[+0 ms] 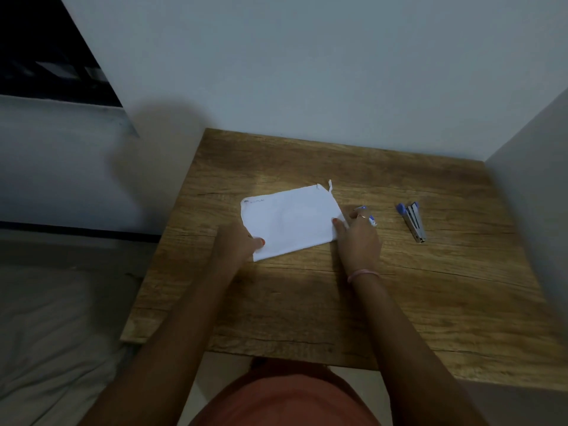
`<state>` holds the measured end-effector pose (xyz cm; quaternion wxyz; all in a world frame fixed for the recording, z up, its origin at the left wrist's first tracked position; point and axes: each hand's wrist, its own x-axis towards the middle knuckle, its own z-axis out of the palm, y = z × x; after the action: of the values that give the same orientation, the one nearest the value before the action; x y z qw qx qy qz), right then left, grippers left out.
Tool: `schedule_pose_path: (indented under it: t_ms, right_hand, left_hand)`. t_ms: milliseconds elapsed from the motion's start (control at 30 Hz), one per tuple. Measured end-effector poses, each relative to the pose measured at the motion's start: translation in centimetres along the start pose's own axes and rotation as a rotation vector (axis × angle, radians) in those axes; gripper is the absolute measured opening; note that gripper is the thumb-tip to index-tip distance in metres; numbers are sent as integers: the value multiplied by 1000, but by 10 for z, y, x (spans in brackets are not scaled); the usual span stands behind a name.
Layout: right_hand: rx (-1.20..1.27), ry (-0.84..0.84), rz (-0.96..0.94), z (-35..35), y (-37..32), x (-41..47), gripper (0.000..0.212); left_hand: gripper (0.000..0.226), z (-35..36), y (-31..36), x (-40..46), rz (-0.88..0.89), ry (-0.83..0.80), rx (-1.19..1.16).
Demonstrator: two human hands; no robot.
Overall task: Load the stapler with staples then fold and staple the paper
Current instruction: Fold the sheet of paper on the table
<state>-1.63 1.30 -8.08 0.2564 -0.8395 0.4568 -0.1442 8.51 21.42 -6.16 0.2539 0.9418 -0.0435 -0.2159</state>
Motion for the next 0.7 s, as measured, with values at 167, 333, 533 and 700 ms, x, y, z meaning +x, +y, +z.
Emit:
schedule_pose_path:
  t_ms: [167,333,533,700]
  right_hand:
    - [-58,-5,-81,1,4,5,29]
    - [-197,79,-272,3,9,-2,28]
    - [-201,-57,-355,-2,6,-3,19]
    - [-374,-77,-468,-10,10,-13,15]
  left_hand:
    - [34,9,-1,-9,-53,-26,-116]
    - [35,6,-1,-13,-67,-24,-151]
    - [33,6,-1,-19,-37,7,-145]
    - [30,6,-1,-23,-7,25,-131]
